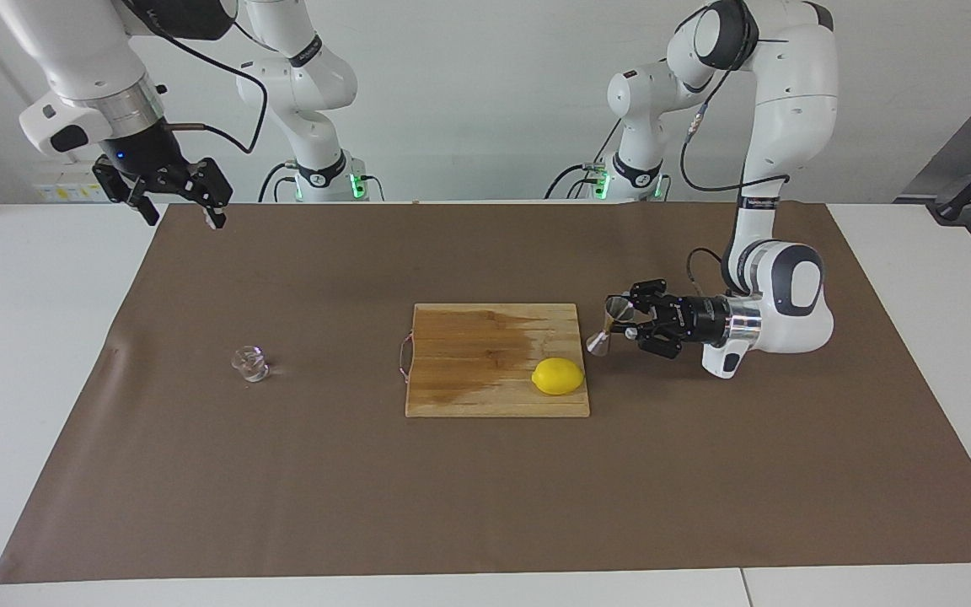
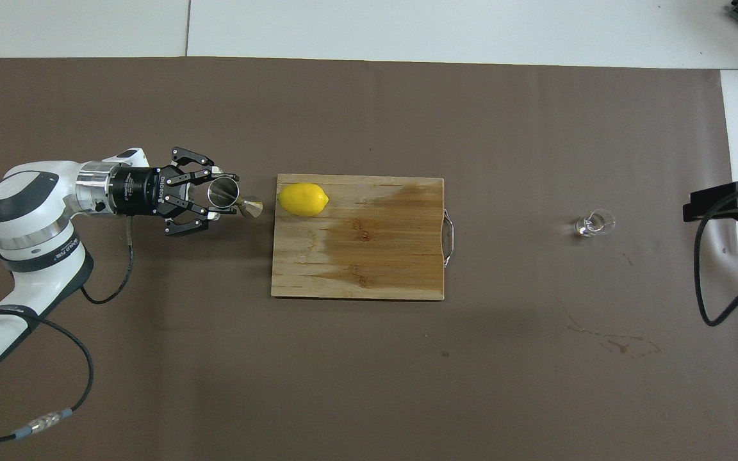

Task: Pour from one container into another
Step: 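Carry the metal cup with the left gripper over the cutting board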

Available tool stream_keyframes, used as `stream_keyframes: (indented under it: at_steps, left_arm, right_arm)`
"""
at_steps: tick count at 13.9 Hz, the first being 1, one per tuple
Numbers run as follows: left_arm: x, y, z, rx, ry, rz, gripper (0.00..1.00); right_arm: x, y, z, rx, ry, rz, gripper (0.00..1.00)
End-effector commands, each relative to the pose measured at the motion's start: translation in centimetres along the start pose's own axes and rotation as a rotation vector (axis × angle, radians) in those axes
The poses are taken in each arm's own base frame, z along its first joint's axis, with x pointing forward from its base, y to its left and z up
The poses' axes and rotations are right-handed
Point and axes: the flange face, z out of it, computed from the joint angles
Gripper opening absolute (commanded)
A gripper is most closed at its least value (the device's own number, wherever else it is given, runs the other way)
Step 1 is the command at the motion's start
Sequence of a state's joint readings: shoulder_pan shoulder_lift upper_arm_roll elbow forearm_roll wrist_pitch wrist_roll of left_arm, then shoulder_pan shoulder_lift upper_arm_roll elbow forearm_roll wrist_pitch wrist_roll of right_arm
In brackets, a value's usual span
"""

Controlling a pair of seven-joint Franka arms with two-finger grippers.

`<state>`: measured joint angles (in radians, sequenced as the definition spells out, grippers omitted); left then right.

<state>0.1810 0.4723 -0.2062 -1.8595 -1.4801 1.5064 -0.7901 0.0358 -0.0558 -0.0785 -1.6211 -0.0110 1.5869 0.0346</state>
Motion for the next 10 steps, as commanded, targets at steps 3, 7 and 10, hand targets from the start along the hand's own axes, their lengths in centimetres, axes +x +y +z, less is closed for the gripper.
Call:
stream_keyframes:
  at_steps: [3,7,10]
  left_arm:
    - [-1.4,-1.8,5.8,-0.054,0.045,-0.059,0.41]
    - [-0.1,-2.5,10.6,-0.089,0.066,-0.078,0.41]
    - [1.2,-3.2,13.9,-0.13,0.097,-0.091,0.41]
  right_arm:
    - [-0.7,0.0,-0.1,0.017,-0.001,0.001,1.0]
    - [-0.7,0.0,-0.1,0.017,-0.001,0.001,1.0]
    - [-0.7,0.0,-0.1,0.017,-0.001,0.001,1.0]
